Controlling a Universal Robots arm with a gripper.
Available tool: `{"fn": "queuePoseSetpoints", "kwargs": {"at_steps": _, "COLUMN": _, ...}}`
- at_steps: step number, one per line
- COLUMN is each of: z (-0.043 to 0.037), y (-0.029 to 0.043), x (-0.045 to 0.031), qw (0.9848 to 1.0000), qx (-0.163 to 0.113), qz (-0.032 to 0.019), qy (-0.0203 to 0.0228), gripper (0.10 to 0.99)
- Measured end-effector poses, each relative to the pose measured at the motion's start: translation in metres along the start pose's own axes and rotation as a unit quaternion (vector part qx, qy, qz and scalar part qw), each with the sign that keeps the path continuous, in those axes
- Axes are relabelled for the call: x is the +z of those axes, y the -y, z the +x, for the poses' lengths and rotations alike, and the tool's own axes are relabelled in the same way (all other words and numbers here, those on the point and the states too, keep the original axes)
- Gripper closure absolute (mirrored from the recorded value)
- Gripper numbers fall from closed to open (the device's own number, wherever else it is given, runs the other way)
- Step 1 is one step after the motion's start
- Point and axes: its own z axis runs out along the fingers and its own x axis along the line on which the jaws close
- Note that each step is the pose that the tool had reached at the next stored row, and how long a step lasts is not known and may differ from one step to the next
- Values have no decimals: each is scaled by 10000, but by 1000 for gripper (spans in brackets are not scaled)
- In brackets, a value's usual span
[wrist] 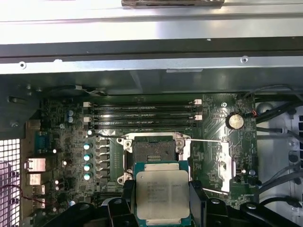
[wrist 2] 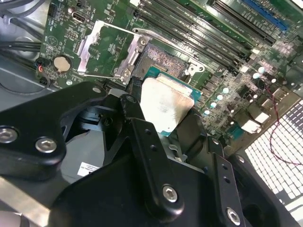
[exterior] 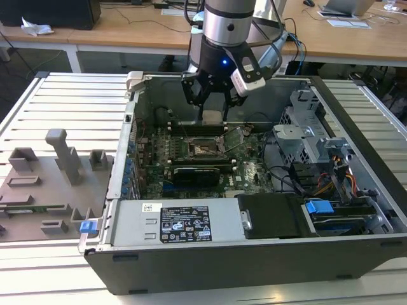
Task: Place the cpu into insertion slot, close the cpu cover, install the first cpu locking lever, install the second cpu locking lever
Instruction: 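Place the cpu into insertion slot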
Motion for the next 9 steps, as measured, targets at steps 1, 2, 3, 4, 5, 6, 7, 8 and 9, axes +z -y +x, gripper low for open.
{"fn": "queuePoseSetpoints", "kwargs": {"at_steps": 1, "z": 0, "y": -1, "x": 11, "qw": 10000, "qx": -1, "qz": 0, "qy": 0, "gripper": 545}}
{"fn": "queuePoseSetpoints", "kwargs": {"at_steps": 2, "z": -1, "y": -1, "x": 24, "qw": 10000, "qx": -1, "qz": 0, "qy": 0, "gripper": 545}}
{"fn": "queuePoseSetpoints", "kwargs": {"at_steps": 3, "z": -1, "y": -2, "x": 32, "qw": 10000, "qx": -1, "qz": 0, "qy": 0, "gripper": 545}}
{"fn": "queuePoseSetpoints", "kwargs": {"at_steps": 4, "z": -1, "y": -3, "x": 50, "qw": 10000, "qx": -2, "qz": 1, "qy": 0, "gripper": 545}}
{"fn": "queuePoseSetpoints", "kwargs": {"at_steps": 5, "z": -2, "y": -4, "x": 65, "qw": 10000, "qx": -3, "qz": 1, "qy": 0, "gripper": 545}}
{"fn": "queuePoseSetpoints", "kwargs": {"at_steps": 6, "z": -2, "y": -5, "x": 74, "qw": 10000, "qx": -4, "qz": 1, "qy": 0, "gripper": 545}}
{"fn": "queuePoseSetpoints", "kwargs": {"at_steps": 7, "z": -3, "y": -6, "x": 81, "qw": 10000, "qx": -5, "qz": 1, "qy": 0, "gripper": 545}}
{"fn": "queuePoseSetpoints", "kwargs": {"at_steps": 8, "z": -3, "y": -7, "x": 93, "qw": 10000, "qx": -6, "qz": 0, "qy": 0, "gripper": 545}}
{"fn": "queuePoseSetpoints", "kwargs": {"at_steps": 9, "z": -4, "y": -7, "x": 105, "qw": 10000, "qx": -7, "qz": 0, "qy": 0, "gripper": 545}}
